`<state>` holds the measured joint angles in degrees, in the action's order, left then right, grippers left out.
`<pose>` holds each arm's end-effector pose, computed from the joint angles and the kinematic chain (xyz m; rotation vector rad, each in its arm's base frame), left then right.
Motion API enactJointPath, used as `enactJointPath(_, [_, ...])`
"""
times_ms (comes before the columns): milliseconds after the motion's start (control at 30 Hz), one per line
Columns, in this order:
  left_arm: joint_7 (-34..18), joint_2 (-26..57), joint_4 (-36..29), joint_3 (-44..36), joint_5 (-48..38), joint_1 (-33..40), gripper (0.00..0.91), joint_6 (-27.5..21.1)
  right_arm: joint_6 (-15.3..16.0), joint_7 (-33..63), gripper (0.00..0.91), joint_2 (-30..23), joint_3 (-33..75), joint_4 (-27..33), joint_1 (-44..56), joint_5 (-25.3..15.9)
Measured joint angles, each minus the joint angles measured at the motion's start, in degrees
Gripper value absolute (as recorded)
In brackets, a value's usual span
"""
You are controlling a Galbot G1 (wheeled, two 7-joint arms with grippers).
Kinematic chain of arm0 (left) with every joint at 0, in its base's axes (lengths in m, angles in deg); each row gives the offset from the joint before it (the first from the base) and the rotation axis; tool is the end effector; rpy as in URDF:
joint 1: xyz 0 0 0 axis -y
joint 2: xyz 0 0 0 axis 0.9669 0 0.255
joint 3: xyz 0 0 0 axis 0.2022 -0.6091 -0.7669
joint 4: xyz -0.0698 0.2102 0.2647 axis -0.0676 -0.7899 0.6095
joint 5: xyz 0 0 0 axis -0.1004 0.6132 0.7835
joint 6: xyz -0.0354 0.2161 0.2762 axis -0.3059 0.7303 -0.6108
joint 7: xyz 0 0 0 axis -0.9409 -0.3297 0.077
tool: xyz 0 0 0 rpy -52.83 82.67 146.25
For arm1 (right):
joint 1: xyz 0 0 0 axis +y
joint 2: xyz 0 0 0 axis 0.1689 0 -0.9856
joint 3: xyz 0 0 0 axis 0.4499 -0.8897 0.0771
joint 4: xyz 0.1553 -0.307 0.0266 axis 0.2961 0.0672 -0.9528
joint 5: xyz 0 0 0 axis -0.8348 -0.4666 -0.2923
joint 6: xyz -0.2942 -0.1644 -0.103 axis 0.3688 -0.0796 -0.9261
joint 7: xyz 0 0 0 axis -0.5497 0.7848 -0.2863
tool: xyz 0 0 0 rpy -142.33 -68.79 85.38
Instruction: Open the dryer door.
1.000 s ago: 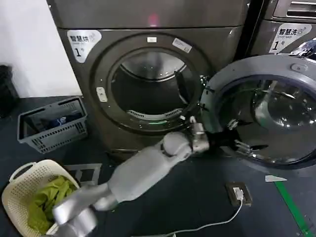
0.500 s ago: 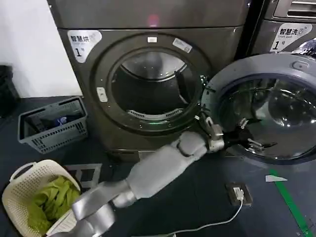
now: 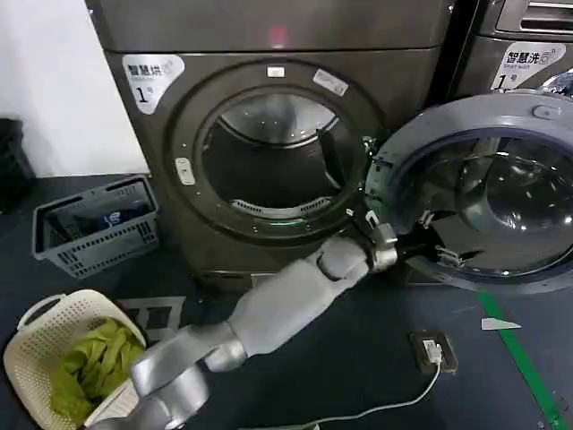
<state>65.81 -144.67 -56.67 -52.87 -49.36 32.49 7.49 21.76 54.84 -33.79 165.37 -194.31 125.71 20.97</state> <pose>0.4774 -0.2846 -0.2155 1.7568 2.3827 0.2036 0.0082 -0.4180 -0.0667 1.3248 2.4835 -0.4432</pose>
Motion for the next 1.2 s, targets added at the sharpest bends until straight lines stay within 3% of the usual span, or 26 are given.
enactJointPath(267, [0.47,0.01,-1.83,-1.73,-5.62,-0.18,0.907,5.71,-0.32,-0.27,0.907,0.6,0.27,-0.07,0.62,0.13])
enactJointPath(467, [0.48,0.26,-7.68,-4.99,-11.86,-0.22,0.907,15.85,-2.16,-0.42,0.907,1.21,1.7,0.86,1.05,0.04])
enactJointPath(800, [-1.02,19.23,-17.48,-10.36,-12.49,0.44,0.907,22.82,-2.91,-0.96,0.907,1.0,3.67,0.62,0.37,-1.77])
enactJointPath(933, [-2.04,25.91,-21.59,-12.11,-12.19,0.44,0.907,23.46,-2.92,-1.74,0.907,1.22,4.82,-0.13,0.54,-3.55])
enactJointPath(1200, [-2.91,41.01,-30.68,-14.86,-9.49,0.85,0.907,22.69,-0.08,-0.24,0.907,2.29,6.07,-1.42,-0.54,-2.26])
